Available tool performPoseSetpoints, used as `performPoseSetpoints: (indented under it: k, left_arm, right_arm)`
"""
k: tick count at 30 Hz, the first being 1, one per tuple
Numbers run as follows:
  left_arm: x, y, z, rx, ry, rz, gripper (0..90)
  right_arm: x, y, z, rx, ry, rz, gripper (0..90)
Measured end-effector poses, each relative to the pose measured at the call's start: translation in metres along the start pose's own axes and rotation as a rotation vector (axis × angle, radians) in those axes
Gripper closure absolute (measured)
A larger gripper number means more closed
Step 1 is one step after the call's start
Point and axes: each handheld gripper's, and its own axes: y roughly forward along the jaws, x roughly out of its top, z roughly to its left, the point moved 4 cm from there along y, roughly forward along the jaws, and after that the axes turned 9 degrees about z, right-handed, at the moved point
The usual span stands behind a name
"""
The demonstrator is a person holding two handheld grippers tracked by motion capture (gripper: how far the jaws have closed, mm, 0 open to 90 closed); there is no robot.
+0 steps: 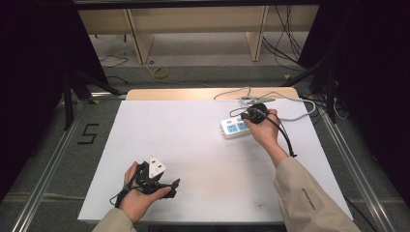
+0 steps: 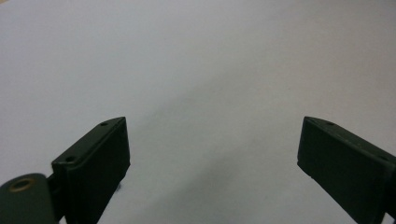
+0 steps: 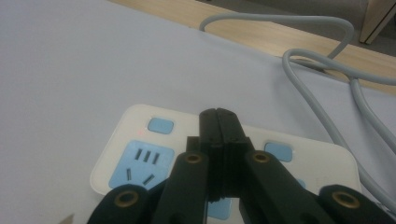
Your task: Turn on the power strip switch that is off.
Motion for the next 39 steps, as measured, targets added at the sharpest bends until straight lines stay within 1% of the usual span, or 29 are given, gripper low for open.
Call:
performPoseSetpoints:
  k: [3,6,20,26,29,33,36,39]
  left_arm:
    - [0.000,0.000,0.000,0.001,-0.005,-0.003,8.9]
    - [0.000,0.000,0.000,0.000,0.002,0.000,8.9]
    - [0.000,0.000,0.000,-0.002,0.002,0.002,8.9]
    - [0.000,0.000,0.000,-0.005,0.003,0.000,8.9]
    - [0.000,0.001,0.000,-0.004,0.004,0.005,8.9]
    - [0.000,0.001,-0.001,-0.005,0.005,0.005,8.8]
    - [0.001,0.001,-0.001,-0.003,0.006,0.003,8.9]
    - [0.000,0.001,0.000,-0.003,0.005,0.003,8.9]
  right_arm:
    - [-0.001,0.003,0.000,0.000,0.004,0.005,90.0]
    - [-0.001,0.005,0.000,0.002,0.005,0.011,90.0]
    - [0.003,0.007,-0.002,0.000,0.014,0.023,90.0]
    - [0.001,0.012,0.001,0.007,0.016,0.034,90.0]
    - [0.002,0.014,0.001,0.008,0.023,0.033,90.0]
    - [0.000,0.015,0.000,0.008,0.026,0.052,90.0]
    - [0.001,0.015,-0.001,0.008,0.034,0.049,90.0]
    - [0.003,0.016,-0.002,0.004,0.026,0.052,90.0]
